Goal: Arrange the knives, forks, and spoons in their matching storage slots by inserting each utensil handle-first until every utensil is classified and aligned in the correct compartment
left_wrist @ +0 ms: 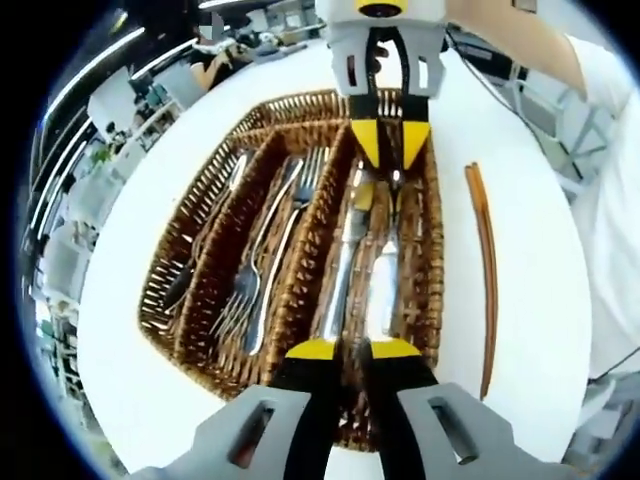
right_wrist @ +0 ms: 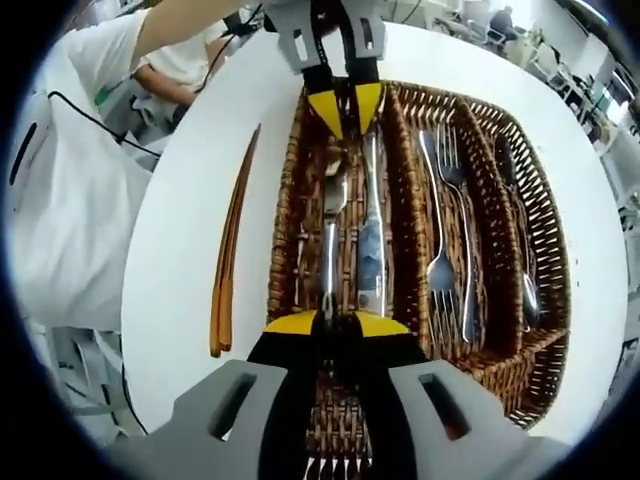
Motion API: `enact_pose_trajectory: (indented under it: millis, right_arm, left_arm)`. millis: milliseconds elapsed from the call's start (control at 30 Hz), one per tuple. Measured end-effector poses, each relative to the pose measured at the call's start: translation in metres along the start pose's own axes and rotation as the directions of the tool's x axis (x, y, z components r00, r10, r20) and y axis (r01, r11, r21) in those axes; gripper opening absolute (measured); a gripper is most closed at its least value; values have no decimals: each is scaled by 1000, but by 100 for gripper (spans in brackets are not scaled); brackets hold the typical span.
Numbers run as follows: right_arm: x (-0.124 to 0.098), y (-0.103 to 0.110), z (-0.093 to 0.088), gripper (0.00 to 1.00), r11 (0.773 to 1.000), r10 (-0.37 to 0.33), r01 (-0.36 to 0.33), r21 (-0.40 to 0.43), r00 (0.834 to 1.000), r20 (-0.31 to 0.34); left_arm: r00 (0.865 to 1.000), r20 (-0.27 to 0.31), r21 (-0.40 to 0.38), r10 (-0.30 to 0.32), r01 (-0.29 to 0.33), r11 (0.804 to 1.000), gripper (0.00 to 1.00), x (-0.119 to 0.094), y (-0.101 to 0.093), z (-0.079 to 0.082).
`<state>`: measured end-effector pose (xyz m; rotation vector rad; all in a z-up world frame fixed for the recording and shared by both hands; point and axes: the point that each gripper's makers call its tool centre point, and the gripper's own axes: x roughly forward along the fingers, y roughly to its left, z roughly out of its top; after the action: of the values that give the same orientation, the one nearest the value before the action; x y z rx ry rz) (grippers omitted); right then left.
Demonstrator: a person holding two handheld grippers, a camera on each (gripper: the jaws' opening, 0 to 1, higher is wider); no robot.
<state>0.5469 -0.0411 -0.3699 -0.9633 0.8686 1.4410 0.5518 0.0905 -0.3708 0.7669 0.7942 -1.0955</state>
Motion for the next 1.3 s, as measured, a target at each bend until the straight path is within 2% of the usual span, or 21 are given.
enact_pose_trajectory:
  millis: [133,333,567,733,867,933,967,1067,1133,1167,1200,1233,1267,1300]
  right_arm:
    - [-3,2,2,14,1000,-17,17,0,1000,12]
    - [-11,3,7,15,997,-73,73,7,995,67]
    - [-22,2,12,17,989,-148,143,48,978,145]
    - [-29,5,18,17,981,-196,188,58,961,197]
    - [-35,8,24,18,967,-254,244,71,931,261]
    - [-40,6,27,18,953,-303,295,74,905,297]
    - [-40,8,27,18,953,-303,292,80,904,302]
    - [-46,8,31,18,939,-344,318,130,865,367]
    - [-49,9,29,18,927,-374,341,153,845,382]
    - [-49,10,28,18,924,-382,347,161,839,388]
    - [-50,12,28,18,921,-390,350,172,828,403]
    - [-51,15,29,18,919,-395,346,192,815,424]
    - [-51,15,29,19,917,-398,347,197,811,428]
    - [-51,18,27,19,914,-406,349,208,804,435]
  left_arm:
    - [1000,24,-22,18,-17,1000,8,-3,2,-1]
    - [990,107,-87,96,-87,992,9,-14,8,2]
    - [965,202,-170,169,-136,976,14,-27,5,8]
    - [933,278,-215,229,-172,961,16,-40,3,19]
    - [909,322,-236,266,-195,952,17,-49,-3,26]
    - [893,348,-259,286,-201,945,18,-52,-5,29]
    - [886,357,-268,295,-205,941,18,-54,-7,29]
    - [854,408,-311,324,-204,928,19,-59,-14,33]
    - [847,419,-316,328,-203,927,19,-60,-18,32]
    - [835,434,-334,337,-198,922,19,-61,-21,32]
    - [818,457,-348,348,-195,917,19,-64,-22,33]
    - [814,465,-353,348,-190,916,19,-65,-23,33]
    - [804,478,-376,353,-176,910,20,-66,-27,31]
    - [802,480,-378,357,-178,908,20,-66,-29,30]
